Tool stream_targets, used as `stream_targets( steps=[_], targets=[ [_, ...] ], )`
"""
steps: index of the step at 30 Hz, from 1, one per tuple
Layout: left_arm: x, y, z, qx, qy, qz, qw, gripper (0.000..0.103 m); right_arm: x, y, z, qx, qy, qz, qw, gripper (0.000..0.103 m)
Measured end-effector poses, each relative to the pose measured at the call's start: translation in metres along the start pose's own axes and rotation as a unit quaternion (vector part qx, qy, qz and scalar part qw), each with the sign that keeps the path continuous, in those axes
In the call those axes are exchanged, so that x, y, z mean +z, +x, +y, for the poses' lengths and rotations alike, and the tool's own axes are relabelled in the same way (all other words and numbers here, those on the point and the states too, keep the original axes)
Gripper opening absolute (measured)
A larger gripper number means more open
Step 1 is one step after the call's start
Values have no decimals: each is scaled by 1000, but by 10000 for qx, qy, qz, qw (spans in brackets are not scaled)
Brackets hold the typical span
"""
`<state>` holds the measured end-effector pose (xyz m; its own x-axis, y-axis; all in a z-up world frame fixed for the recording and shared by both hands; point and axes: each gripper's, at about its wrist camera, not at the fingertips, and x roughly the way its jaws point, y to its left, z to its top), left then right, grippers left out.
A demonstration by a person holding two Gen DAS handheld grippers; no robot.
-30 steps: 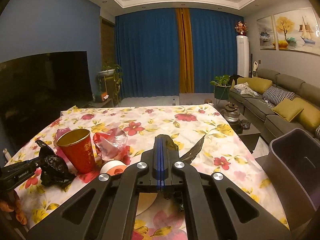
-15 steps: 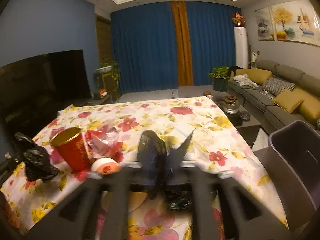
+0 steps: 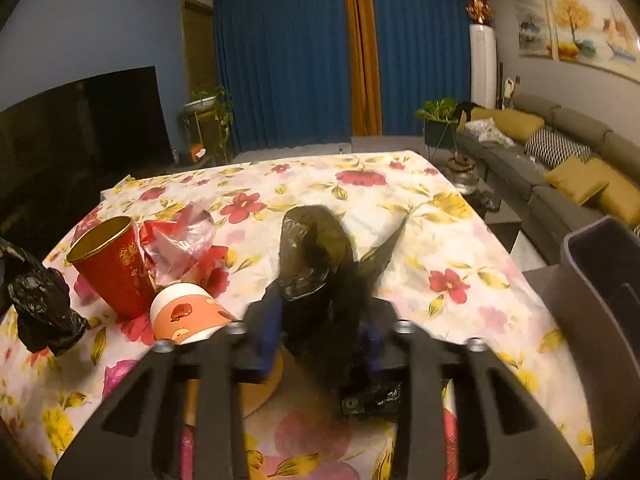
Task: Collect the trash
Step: 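Lift both black bags and carry them over the grey bin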
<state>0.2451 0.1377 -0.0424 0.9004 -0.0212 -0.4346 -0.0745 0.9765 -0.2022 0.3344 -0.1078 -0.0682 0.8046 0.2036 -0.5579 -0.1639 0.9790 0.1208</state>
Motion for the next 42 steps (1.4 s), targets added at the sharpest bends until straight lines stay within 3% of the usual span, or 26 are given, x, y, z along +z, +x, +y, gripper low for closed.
stream_targets(
  steps=[1, 3, 8, 14, 20, 31, 42],
  targets=[
    [0, 0, -1, 8, 12, 7, 10000, 2, 0, 1, -2, 37, 50, 33, 10000, 10],
    [-1, 1, -1, 11, 30, 14, 10000, 2, -1, -1, -6, 54, 118, 24, 9999, 5],
    [-1, 1, -4, 23, 88, -24, 10000, 2, 2, -17, -8, -109, 93, -250, 9996, 4],
    [-1, -4, -9, -101, 125, -143, 9998, 2, 10, -56, -13, 11, 204, -698, 9974, 4],
    [4, -22, -27, -176, 226, -273, 9992, 2, 11, -106, -12, 97, -88, -1116, 9937, 4],
    [21, -61, -114, -810, 696, -574, 9926, 2, 8, -169, -44, 32, -115, -1436, 9896, 4],
    [8, -50, -234, -1841, 1065, -364, 9765, 2, -2, -209, -121, -655, 88, -1597, 9850, 4]
  ],
)
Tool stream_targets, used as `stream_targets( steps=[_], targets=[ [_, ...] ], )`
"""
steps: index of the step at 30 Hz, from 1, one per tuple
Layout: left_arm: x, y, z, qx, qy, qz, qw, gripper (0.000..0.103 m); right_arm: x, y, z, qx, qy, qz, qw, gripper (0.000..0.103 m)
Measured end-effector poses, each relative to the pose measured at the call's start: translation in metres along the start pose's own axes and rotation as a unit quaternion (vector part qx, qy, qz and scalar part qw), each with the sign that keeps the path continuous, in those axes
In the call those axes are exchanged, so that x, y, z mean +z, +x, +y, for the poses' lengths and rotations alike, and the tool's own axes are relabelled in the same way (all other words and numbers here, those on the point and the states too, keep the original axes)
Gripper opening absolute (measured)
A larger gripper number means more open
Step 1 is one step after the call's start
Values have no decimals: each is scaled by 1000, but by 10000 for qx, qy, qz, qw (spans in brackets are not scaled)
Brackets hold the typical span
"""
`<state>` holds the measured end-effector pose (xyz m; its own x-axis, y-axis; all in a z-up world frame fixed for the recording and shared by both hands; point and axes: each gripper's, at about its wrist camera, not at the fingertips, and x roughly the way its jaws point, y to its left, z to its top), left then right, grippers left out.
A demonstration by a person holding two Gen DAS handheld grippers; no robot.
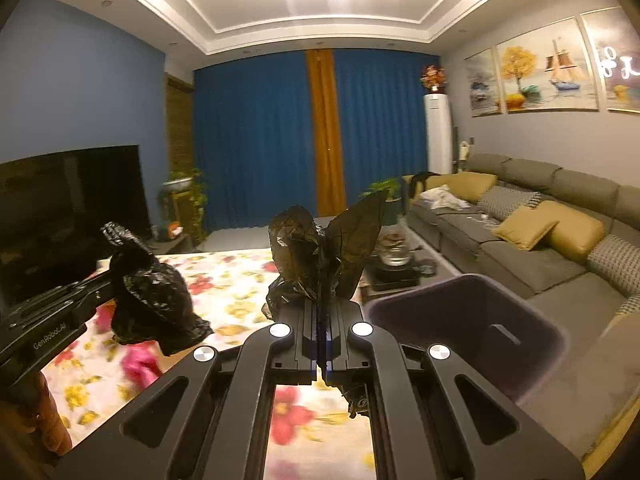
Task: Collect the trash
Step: 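Lift both black bags and carry them over the grey bin, then open the left tool dropping its black bag while the right tool releases its bag into the bin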
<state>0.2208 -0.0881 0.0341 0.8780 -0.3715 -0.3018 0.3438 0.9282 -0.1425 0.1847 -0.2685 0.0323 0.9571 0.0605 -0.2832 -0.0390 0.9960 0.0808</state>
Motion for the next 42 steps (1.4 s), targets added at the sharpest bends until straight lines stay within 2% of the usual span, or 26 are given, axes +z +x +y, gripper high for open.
stream_targets(
  steps=[6, 15, 20, 30, 38, 39, 42],
  targets=[
    [-2, 38, -63, -668, 308, 59, 9973, 2, -3, -5, -51, -481, 200, -56, 9986, 4],
    [-12, 98, -122, -1196, 497, 253, 9913, 2, -2, -3, -104, -866, 500, -165, 9948, 4],
    [-17, 122, -135, -1348, 495, 307, 9892, 2, -6, 4, -118, -933, 579, -150, 9938, 4],
    [-24, 154, -145, -1425, 369, 425, 9882, 3, -9, 22, -127, -916, 661, -160, 9935, 4],
    [-28, 166, -147, -1563, 352, 504, 9858, 3, -10, 28, -137, -845, 768, -113, 9934, 4],
    [-29, 167, -146, -1562, 347, 536, 9857, 4, -10, 28, -140, -838, 803, -111, 9932, 5],
    [-29, 171, -143, -1602, 296, 630, 9846, 11, -9, 25, -140, -862, 817, -150, 9928, 20]
  ],
)
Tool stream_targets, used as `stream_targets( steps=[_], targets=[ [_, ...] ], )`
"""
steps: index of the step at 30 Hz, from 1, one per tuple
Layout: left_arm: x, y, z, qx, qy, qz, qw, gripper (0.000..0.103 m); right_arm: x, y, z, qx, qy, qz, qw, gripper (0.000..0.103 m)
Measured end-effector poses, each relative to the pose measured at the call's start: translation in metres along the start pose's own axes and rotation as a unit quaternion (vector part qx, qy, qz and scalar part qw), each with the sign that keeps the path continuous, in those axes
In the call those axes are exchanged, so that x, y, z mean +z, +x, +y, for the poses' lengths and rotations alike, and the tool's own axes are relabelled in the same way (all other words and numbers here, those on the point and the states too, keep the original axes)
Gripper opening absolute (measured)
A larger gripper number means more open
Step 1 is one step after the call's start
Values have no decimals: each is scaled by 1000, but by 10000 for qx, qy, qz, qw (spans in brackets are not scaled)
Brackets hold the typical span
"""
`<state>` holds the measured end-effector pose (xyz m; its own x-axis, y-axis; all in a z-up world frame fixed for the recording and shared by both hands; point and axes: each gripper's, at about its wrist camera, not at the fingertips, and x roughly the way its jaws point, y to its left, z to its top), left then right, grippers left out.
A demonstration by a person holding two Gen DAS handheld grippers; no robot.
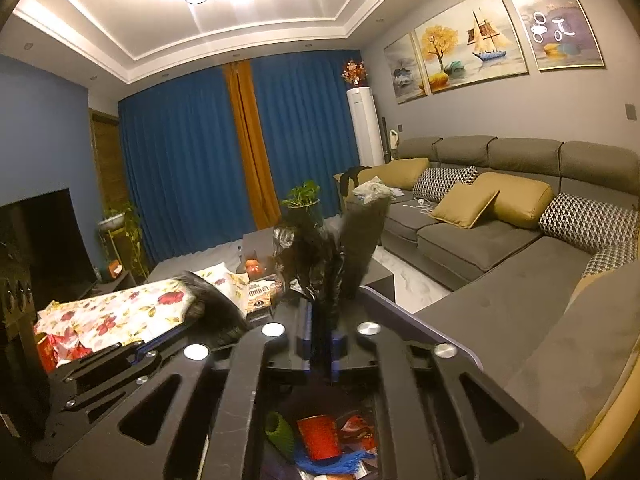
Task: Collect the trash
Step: 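Open the left tool dropping its black bag while the right tool releases its bag into the bin, then move both tools back over the table toward the remaining cups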
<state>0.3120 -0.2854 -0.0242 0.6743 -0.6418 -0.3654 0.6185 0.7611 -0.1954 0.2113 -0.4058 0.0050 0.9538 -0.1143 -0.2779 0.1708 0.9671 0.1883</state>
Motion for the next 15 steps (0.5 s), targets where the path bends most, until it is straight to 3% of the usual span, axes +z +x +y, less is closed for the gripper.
stream_targets(
  steps=[2, 6, 9, 15],
  targets=[
    [-1, 0, 2, -14, -14, 12, 10000, 22, 1, -2, 0, -44, -6, -42, 10000, 28],
    [-1, -7, 5, 91, -16, -101, 9999, 50, 1, -3, -3, -89, 55, 5, 9999, 30],
    [-1, -16, 10, 273, -86, -218, 9994, 66, -2, -6, -2, -127, 64, 23, 9999, 41],
    [0, -45, 18, 733, -69, -448, 9963, 85, -4, -19, 4, -159, 51, -69, 9998, 61]
  ],
)
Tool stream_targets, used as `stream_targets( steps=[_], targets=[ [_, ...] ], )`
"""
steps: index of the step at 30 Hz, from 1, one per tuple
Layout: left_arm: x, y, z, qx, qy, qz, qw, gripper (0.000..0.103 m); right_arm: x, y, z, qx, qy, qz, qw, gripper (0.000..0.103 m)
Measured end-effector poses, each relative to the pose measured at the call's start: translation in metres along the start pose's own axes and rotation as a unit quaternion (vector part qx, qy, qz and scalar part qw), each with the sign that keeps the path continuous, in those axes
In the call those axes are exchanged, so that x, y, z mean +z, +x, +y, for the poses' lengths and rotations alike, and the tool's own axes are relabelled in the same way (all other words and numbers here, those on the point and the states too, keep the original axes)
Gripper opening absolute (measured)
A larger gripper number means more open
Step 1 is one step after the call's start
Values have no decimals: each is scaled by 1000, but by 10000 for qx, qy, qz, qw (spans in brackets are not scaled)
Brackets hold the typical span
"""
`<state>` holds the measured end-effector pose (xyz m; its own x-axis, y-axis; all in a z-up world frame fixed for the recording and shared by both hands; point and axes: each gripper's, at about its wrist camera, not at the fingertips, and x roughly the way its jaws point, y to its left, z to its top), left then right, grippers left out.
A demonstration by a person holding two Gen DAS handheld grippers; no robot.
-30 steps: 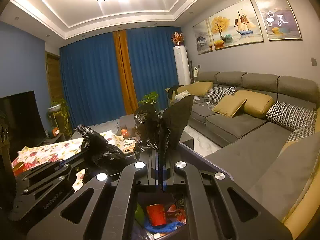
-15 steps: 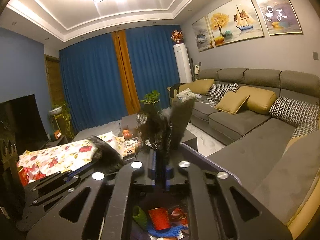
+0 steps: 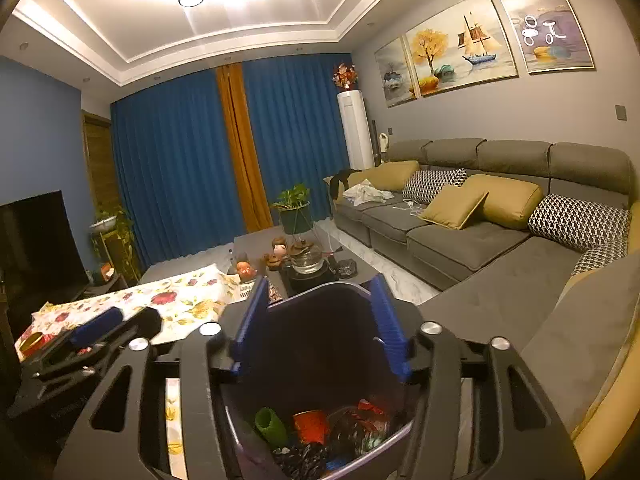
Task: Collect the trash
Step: 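Move both tools back over the table toward the remaining cups, then grasp the white-and-orange paper cup rim with the right tool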
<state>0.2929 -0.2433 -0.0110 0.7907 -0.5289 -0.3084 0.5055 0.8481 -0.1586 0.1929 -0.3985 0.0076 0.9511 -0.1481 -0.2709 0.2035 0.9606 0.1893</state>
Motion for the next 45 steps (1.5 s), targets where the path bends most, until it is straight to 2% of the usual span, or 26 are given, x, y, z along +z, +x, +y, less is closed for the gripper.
stream_targets(
  steps=[3, 9, 14, 21, 30, 33, 39, 42, 45],
  targets=[
    [1, -19, 11, 266, -12, -65, 9996, 88, 0, -8, 6, 64, 8, -74, 10000, 66],
    [-1, -61, 43, 826, -137, -97, 9964, 90, 0, -18, 29, 315, -105, -114, 9994, 67],
    [-8, -99, 71, 1308, -53, -176, 9912, 90, -6, -24, 60, 785, -207, 59, 9967, 67],
    [-22, -151, 127, 2066, -145, -219, 9781, 90, -29, -25, 130, 1374, -590, 381, 9880, 67],
    [-38, -199, 187, 2793, -291, -343, 9592, 90, -62, -12, 223, 1816, -1056, 869, 9738, 67],
    [-42, -211, 202, 3000, -430, -411, 9521, 90, -77, -8, 250, 1906, -1218, 1016, 9688, 61],
    [-50, -229, 233, 3166, -953, -505, 9424, 90, -104, 1, 295, 2041, -1455, 1287, 9595, 55],
    [-53, -229, 237, 3355, -916, -433, 9366, 90, -116, 14, 310, 2027, -1482, 1456, 9570, 50],
    [-54, -230, 238, 3402, -908, -393, 9351, 90, -124, 25, 320, 1998, -1469, 1604, 9554, 47]
  ],
)
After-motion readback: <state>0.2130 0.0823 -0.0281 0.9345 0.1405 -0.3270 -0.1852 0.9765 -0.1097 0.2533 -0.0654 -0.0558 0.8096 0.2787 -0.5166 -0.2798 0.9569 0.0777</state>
